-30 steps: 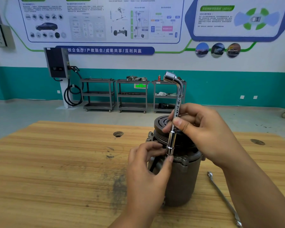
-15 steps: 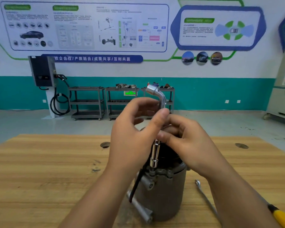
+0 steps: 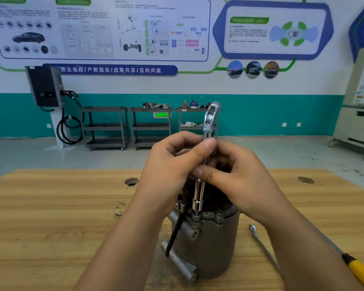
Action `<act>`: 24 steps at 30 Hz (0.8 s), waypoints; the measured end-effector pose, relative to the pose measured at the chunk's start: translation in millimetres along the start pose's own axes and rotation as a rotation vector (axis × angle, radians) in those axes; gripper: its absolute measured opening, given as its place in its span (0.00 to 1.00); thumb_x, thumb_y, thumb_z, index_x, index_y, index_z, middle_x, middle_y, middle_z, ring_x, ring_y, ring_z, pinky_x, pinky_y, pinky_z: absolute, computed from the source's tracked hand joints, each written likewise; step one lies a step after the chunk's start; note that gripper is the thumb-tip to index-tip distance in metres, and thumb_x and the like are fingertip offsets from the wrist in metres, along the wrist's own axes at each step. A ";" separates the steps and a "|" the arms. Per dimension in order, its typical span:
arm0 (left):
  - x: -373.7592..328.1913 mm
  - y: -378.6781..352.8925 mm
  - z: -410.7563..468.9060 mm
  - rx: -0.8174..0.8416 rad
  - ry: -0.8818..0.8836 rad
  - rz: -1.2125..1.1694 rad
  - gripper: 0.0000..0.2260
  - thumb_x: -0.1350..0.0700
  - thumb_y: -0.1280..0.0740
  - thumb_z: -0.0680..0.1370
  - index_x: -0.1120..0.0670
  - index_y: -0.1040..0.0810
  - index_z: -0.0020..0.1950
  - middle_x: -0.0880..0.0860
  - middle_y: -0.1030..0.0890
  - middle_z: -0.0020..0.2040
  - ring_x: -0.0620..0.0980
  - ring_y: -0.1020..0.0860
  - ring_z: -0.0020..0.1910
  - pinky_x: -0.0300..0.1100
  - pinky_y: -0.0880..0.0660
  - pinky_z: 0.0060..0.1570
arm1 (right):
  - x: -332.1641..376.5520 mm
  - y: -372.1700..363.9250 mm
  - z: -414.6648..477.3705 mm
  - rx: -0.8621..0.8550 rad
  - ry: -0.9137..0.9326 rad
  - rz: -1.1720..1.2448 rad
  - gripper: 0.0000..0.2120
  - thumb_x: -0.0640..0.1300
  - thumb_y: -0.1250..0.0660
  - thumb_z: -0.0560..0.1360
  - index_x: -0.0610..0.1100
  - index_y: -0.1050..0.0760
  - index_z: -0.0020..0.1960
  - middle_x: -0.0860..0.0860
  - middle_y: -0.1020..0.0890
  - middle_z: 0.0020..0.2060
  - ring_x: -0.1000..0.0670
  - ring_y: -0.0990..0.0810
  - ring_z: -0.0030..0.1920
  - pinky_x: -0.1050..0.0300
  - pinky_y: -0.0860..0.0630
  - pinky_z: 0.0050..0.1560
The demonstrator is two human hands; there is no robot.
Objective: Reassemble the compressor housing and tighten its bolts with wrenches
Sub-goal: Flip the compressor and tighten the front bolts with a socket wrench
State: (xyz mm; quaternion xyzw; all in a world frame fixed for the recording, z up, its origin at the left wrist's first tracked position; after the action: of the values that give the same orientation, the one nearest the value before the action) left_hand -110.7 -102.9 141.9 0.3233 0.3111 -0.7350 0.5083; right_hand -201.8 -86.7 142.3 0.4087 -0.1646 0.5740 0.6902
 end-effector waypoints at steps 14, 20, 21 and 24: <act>8.6 -6.4 -1.8 0.062 0.117 -0.021 0.12 0.49 0.36 0.71 0.54 0.15 0.42 0.53 0.16 0.41 0.49 0.17 0.42 0.37 0.22 0.41 | -11.1 -4.7 -1.3 0.130 -0.049 0.166 0.10 0.33 0.33 0.73 0.47 0.21 0.48 0.50 0.15 0.41 0.54 0.17 0.44 0.63 0.22 0.47; 4.2 -2.6 -1.8 0.021 0.079 -0.009 0.10 0.46 0.30 0.67 0.51 0.16 0.40 0.53 0.17 0.43 0.51 0.19 0.46 0.47 0.22 0.51 | -4.9 -4.4 -0.1 0.091 0.008 0.092 0.06 0.41 0.27 0.69 0.46 0.22 0.45 0.52 0.20 0.35 0.52 0.20 0.40 0.58 0.23 0.43; 3.4 -2.1 -2.0 0.011 0.069 -0.007 0.08 0.47 0.28 0.66 0.51 0.16 0.39 0.53 0.18 0.42 0.51 0.19 0.46 0.47 0.22 0.51 | -5.1 -3.7 0.0 0.081 0.015 0.066 0.06 0.41 0.27 0.70 0.45 0.22 0.45 0.52 0.21 0.35 0.51 0.21 0.39 0.55 0.24 0.43; 3.5 0.0 -2.4 -0.014 0.061 -0.026 0.06 0.51 0.30 0.65 0.52 0.17 0.37 0.55 0.19 0.42 0.52 0.21 0.45 0.50 0.22 0.51 | -5.2 -2.7 0.3 0.070 0.013 0.027 0.08 0.42 0.27 0.70 0.44 0.22 0.48 0.49 0.20 0.38 0.48 0.21 0.43 0.50 0.24 0.47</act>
State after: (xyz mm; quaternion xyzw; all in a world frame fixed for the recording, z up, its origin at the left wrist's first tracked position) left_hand -111.2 -103.0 137.6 0.3380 0.3357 -0.7292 0.4912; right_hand -200.7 -90.3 137.9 0.4266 -0.1455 0.5915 0.6686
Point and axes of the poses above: each hand's wrist, its own z-axis towards the middle knuckle, its own y-axis out of the back of the hand, x = y × z, the point moved 10 cm from there along z, towards the middle knuckle
